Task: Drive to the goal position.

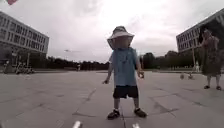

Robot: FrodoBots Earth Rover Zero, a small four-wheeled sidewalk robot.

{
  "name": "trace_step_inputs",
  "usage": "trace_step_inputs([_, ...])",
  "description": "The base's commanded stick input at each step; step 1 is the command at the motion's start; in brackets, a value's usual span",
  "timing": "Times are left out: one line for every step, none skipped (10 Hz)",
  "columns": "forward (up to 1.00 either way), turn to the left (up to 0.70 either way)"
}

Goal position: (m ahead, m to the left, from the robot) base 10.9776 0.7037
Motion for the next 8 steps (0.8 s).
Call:
trace_step_inputs([0.04, -0.61])
trace_step_inputs([0.04, -0.56])
trace_step_inputs([0.01, 0.0])
trace_step_inputs([0.03, 0.0])
trace_step_inputs([0.04, 0.0])
trace_step_inputs([0.03, 0.0])
trace_step_inputs([0.01, 0.0])
trace_step_inputs([0.0, 0.0])
